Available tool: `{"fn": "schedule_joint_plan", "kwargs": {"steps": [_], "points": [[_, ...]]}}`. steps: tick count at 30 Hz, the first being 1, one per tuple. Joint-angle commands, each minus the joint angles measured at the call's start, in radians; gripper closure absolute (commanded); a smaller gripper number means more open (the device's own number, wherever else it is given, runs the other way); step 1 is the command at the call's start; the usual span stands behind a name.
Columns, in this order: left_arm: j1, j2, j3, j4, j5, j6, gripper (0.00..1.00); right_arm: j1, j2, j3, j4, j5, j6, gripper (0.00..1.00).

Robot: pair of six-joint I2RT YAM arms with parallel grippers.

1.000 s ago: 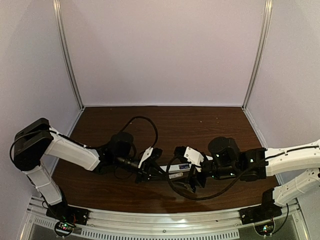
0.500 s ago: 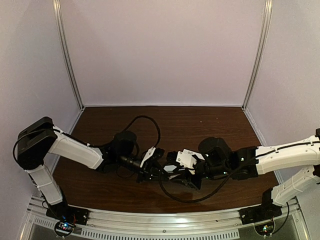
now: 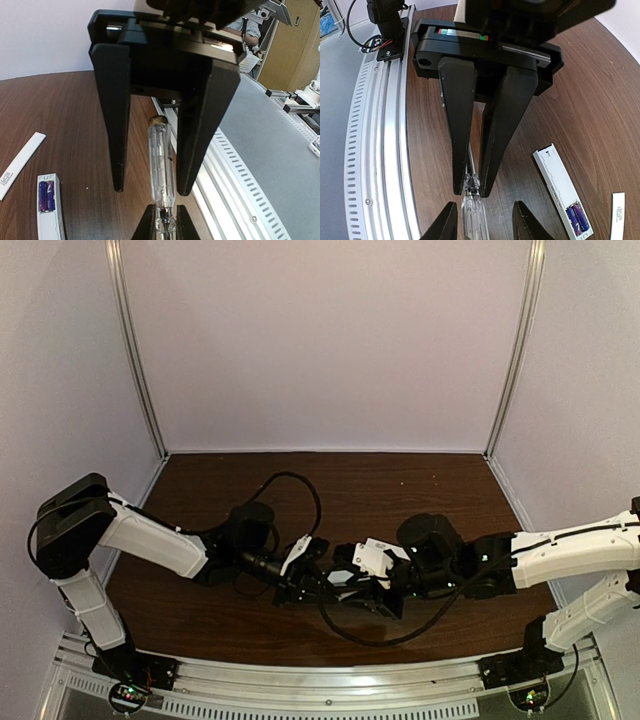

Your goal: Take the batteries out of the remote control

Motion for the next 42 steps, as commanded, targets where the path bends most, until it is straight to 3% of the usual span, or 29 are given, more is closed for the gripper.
{"fn": "schedule_joint_plan", "kwargs": {"steps": [1,6,16,19,20,22,26,27,28,35,42], "points": [[-0.002,0.014,0.025,0.027,0.039,0.011,1.00,-0.006,0.006,0.009,-0.010,-0.017,0.011,0.59],[-0.002,0.012,0.023,0.033,0.043,0.006,1.00,-0.008,0.014,0.009,-0.009,-0.031,0.013,0.56],[-0.002,0.007,0.019,0.045,0.055,-0.003,1.00,-0.008,0.017,0.013,-0.005,-0.056,0.017,0.94],[-0.001,0.002,0.017,0.046,0.053,-0.006,0.99,-0.007,0.019,0.008,0.010,-0.060,0.031,1.00],[0.000,-0.001,0.012,0.047,0.050,-0.005,0.92,-0.007,0.020,0.002,0.022,-0.060,0.037,1.00],[0.000,-0.010,-0.007,0.066,0.039,-0.005,0.62,-0.007,0.017,-0.012,0.049,-0.059,0.055,1.00],[0.024,-0.040,-0.072,0.165,0.014,-0.038,0.14,-0.008,-0.007,-0.054,0.116,-0.030,0.115,1.00],[0.034,-0.050,-0.085,0.187,0.011,-0.040,0.05,-0.007,-0.017,-0.066,0.137,-0.018,0.139,1.00],[0.042,-0.057,-0.097,0.203,0.008,-0.041,0.03,-0.007,-0.026,-0.075,0.146,-0.002,0.153,1.00],[0.054,-0.103,-0.182,0.296,-0.041,-0.028,0.03,-0.016,-0.101,-0.146,0.236,0.051,0.291,1.00],[0.053,-0.143,-0.243,0.373,-0.042,-0.012,0.17,-0.036,-0.132,-0.174,0.305,-0.009,0.459,1.00]]}}
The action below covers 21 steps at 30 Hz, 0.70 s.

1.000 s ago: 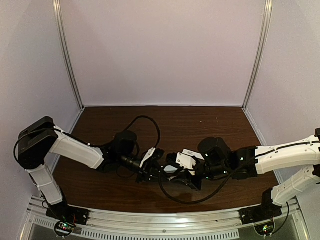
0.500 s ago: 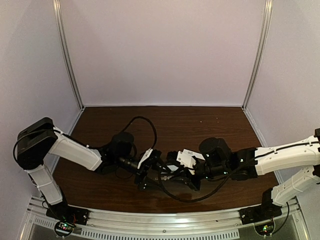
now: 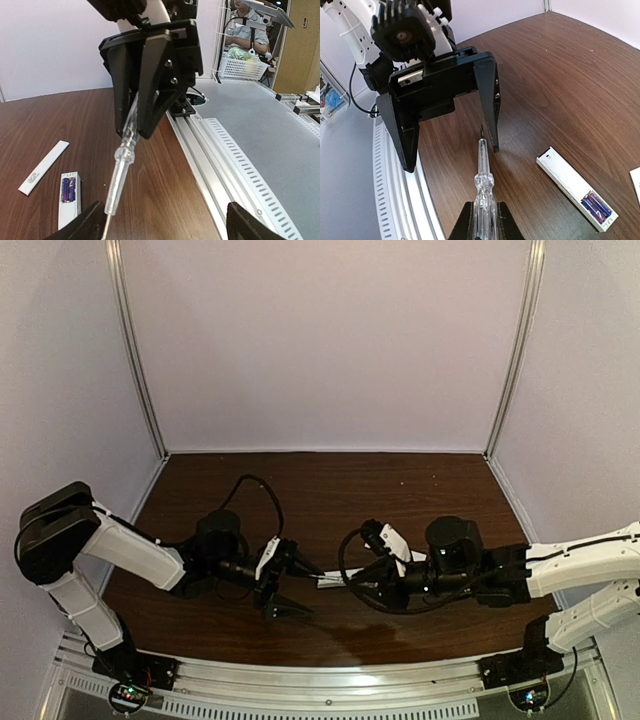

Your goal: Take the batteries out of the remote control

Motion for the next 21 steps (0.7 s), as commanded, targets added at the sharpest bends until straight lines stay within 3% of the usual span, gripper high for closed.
{"fn": "schedule_joint_plan", "kwargs": {"steps": [1,21], "points": [[0.004,-0.055,-0.050,0.118,-0.014,0.011,0.18,-0.016,-0.028,-0.025,0.080,-0.027,0.138,1.00],[0.005,-0.079,-0.081,0.192,-0.064,-0.017,0.59,-0.028,0.030,-0.025,0.172,-0.148,0.197,1.00]]}}
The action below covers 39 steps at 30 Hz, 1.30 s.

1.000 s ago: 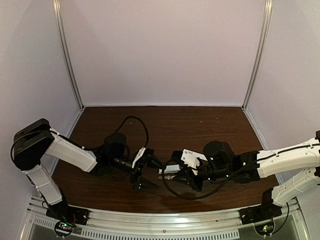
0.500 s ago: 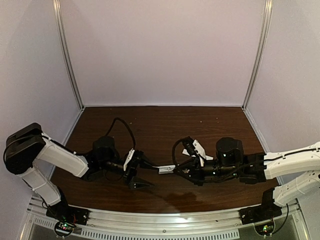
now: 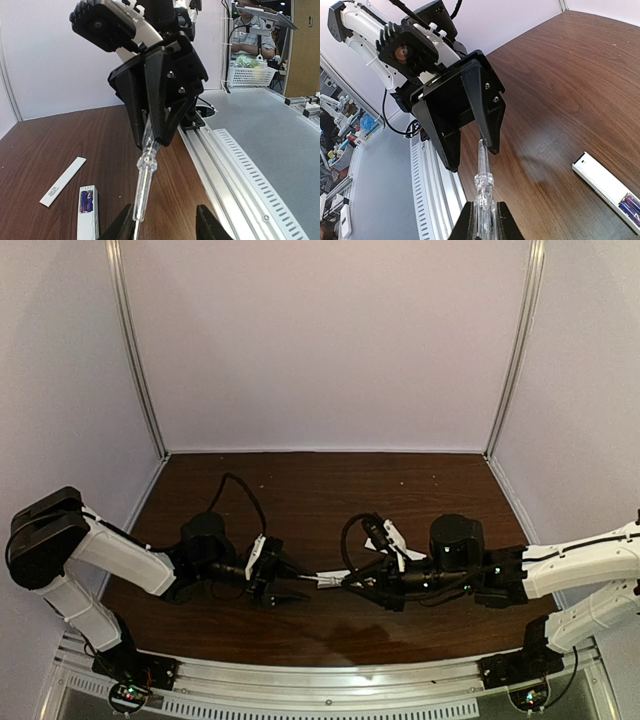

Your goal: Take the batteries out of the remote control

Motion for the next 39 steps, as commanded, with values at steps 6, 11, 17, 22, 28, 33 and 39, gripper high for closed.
{"fn": "schedule_joint_plan", "kwargs": {"steps": [6,11,17,22,28,33,39], "points": [[0.004,0.000,0.020,0.030,-0.016,-0.012,0.74,-0.007,0.022,0.003,0.025,-0.021,-0.003,1.00],[0.004,0.013,0.035,0.020,-0.015,-0.047,0.86,-0.007,0.021,0.010,0.024,-0.037,-0.010,1.00],[0.004,0.022,0.050,0.009,-0.021,-0.066,1.00,-0.007,0.028,0.009,0.029,-0.041,-0.016,1.00],[0.004,0.021,0.051,0.026,-0.015,-0.092,1.00,-0.006,0.038,0.017,0.039,-0.048,-0.019,0.74],[0.004,0.021,0.051,0.053,-0.012,-0.129,1.00,-0.008,0.040,0.015,0.056,-0.035,-0.027,0.38],[0.004,0.025,0.054,0.061,-0.016,-0.149,1.00,-0.007,0.049,0.018,0.075,-0.048,-0.036,0.38],[0.004,0.041,0.064,0.071,-0.021,-0.167,1.00,-0.006,0.083,0.038,0.108,-0.037,-0.055,0.48]]}}
